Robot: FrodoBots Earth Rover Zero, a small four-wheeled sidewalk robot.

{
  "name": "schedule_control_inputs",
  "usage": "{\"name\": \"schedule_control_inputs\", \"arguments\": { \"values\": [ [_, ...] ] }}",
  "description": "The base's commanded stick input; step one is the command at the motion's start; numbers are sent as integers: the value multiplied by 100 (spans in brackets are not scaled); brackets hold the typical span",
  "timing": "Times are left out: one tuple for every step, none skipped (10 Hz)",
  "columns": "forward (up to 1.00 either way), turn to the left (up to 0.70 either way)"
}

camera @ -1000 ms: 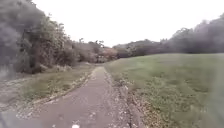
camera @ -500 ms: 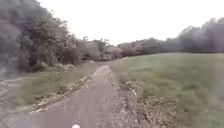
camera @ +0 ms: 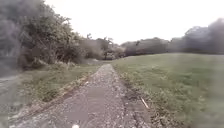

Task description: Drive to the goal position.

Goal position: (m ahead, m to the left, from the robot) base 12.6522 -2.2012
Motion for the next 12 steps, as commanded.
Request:
{"name": "schedule_control_inputs", "arguments": {
  "values": [
    [100,0],
    [100,-4],
    [100,-7],
    [100,-20],
    [100,-34],
    [100,0],
    [100,0],
    [100,0],
    [100,0],
    [100,0],
    [100,0],
    [100,0]
  ]
}}
